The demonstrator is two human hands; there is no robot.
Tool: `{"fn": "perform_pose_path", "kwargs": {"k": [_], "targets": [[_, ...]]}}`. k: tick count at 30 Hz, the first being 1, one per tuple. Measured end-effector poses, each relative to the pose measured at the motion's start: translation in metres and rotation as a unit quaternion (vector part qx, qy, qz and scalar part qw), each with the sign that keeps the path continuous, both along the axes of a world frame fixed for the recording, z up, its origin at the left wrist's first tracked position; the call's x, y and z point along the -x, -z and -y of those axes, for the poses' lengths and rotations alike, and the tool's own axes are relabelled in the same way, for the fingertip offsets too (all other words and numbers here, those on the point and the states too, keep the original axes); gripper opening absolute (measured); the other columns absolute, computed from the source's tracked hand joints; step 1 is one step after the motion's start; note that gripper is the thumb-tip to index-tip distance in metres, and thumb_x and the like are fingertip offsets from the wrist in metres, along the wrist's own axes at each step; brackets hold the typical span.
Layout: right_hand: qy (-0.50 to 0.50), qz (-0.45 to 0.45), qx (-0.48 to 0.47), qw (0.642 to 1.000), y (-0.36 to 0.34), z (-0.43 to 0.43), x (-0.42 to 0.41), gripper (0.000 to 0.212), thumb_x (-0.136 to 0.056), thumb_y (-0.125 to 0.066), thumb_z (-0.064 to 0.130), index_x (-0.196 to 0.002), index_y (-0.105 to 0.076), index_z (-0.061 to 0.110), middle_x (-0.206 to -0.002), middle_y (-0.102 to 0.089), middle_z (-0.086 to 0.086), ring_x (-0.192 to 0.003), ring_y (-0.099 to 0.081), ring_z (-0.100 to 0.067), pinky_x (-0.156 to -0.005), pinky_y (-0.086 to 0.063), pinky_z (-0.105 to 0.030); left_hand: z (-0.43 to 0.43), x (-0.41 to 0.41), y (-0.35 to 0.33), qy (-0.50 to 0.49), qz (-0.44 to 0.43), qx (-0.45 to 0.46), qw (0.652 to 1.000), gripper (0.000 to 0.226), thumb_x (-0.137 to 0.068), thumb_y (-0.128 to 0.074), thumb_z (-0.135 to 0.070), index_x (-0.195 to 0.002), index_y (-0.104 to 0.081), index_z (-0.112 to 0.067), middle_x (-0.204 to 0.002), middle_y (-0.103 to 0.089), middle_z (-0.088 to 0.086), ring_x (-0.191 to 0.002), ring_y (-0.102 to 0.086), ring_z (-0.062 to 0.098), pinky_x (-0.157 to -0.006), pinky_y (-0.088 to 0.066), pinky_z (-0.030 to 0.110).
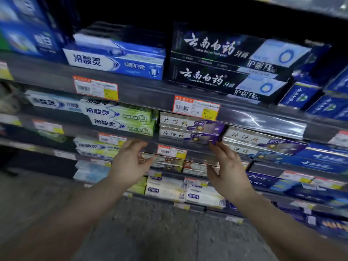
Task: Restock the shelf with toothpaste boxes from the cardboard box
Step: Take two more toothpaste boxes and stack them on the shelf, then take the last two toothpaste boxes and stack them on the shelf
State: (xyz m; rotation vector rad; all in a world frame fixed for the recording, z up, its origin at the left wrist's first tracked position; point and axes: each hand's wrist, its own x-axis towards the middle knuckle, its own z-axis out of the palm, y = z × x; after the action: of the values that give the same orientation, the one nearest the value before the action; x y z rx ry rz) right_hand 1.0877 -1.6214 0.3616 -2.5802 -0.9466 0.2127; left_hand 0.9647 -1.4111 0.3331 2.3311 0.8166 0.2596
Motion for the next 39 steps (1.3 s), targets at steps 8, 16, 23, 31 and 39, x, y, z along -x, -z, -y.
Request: {"fn": "perform_pose_path", "kwargs": {"k": [8, 16, 23, 31, 39], "targets": [[-0.054, -0.054, 0.111, 0.991, -0.100, -0.009, 0.062, 0.053, -0.087, -0.046, 0.037, -0.136, -0.038, 0.017, -0.140, -0.045, -0.009, -0.127, -0.037, -0.033, -0.102, -0.036, -0.040, 0.015, 0.107, -0.096, -0.045, -0.116, 0.065, 0.990, 0.055, -0.082, -0.063, -0.036, -0.131, -0.046, -0.018, -0.139, -0.044, 0.006, -0.121, -0.050, 0.026, -0.099, -0.044, 0.039], [-0.169, -0.071, 0.136, 0.974, -0.158, -0.084, 0.147, 0.053, -0.090, -0.046, 0.040, -0.139, -0.031, 0.026, -0.140, -0.045, -0.007, -0.132, -0.034, -0.029, -0.104, -0.038, -0.041, -0.025, 0.244, -0.147, -0.198, -0.162, 0.046, 0.966, 0.049, -0.074, -0.057, -0.044, -0.113, -0.056, -0.015, -0.120, -0.054, 0.013, -0.113, -0.052, 0.031, -0.092, -0.046, 0.037], [-0.251, -0.064, 0.101, 0.961, -0.180, -0.201, 0.272, 0.054, -0.087, -0.052, 0.037, -0.137, -0.036, 0.025, -0.141, -0.045, -0.002, -0.127, -0.042, -0.023, -0.102, -0.037, -0.034, -0.110, 0.394, -0.161, -0.271, -0.161, 0.052, 0.947, 0.057, -0.080, -0.057, -0.050, -0.128, -0.047, -0.022, -0.136, -0.044, 0.007, -0.123, -0.046, 0.027, -0.101, -0.042, 0.040], [-0.357, -0.050, 0.076, 0.930, -0.191, -0.360, 0.435, 0.056, -0.088, -0.052, 0.042, -0.138, -0.035, 0.023, -0.143, -0.043, 0.000, -0.130, -0.040, -0.022, -0.106, -0.037, -0.041, -0.213, 0.579, -0.189, -0.375, -0.174, 0.024, 0.910, 0.054, -0.081, -0.058, -0.048, -0.127, -0.049, -0.020, -0.132, -0.050, 0.007, -0.119, -0.051, 0.026, -0.096, -0.046, 0.038], [-0.432, -0.049, 0.074, 0.898, -0.191, -0.499, 0.543, 0.057, -0.087, -0.053, 0.043, -0.138, -0.036, 0.022, -0.142, -0.044, -0.002, -0.133, -0.036, -0.024, -0.106, -0.037, -0.044, -0.288, 0.703, -0.189, -0.440, -0.149, 0.056, 0.884, 0.053, -0.081, -0.059, -0.045, -0.124, -0.052, -0.016, -0.127, -0.053, 0.008, -0.115, -0.053, 0.025, -0.096, -0.045, 0.037]]}}
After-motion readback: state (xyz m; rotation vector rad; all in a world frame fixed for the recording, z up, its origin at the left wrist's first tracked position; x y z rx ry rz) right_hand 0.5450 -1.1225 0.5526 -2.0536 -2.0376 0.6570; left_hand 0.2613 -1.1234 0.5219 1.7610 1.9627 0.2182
